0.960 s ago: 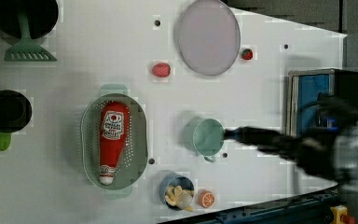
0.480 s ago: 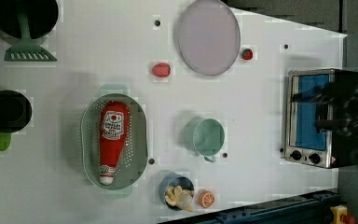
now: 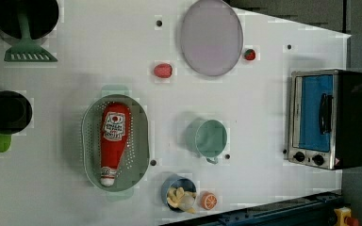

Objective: Pick Ketchup from the table and place it in strainer.

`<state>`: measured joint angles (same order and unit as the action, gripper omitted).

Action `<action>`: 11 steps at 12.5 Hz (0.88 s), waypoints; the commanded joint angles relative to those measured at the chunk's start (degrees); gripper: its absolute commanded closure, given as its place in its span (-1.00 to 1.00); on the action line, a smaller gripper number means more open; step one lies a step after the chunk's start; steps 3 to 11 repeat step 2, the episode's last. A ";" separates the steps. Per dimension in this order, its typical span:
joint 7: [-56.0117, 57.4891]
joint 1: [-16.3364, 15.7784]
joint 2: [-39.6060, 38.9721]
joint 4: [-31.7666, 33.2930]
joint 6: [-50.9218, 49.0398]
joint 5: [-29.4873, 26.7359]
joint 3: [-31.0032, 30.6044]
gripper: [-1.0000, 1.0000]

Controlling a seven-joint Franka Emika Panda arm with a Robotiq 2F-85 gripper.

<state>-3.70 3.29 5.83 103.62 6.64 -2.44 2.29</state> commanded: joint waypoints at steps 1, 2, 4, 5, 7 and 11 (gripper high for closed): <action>3.48 -0.97 0.61 -0.43 -0.30 2.21 -1.89 -1.00; 3.48 -0.98 0.60 -0.40 -0.30 2.28 -1.89 -1.00; 3.48 -0.98 0.60 -0.40 -0.30 2.28 -1.89 -1.00; 3.48 -0.98 0.60 -0.40 -0.30 2.28 -1.89 -1.00; 3.48 -0.98 0.60 -0.40 -0.30 2.28 -1.89 -1.00; 3.48 -0.98 0.60 -0.40 -0.30 2.28 -1.89 -1.00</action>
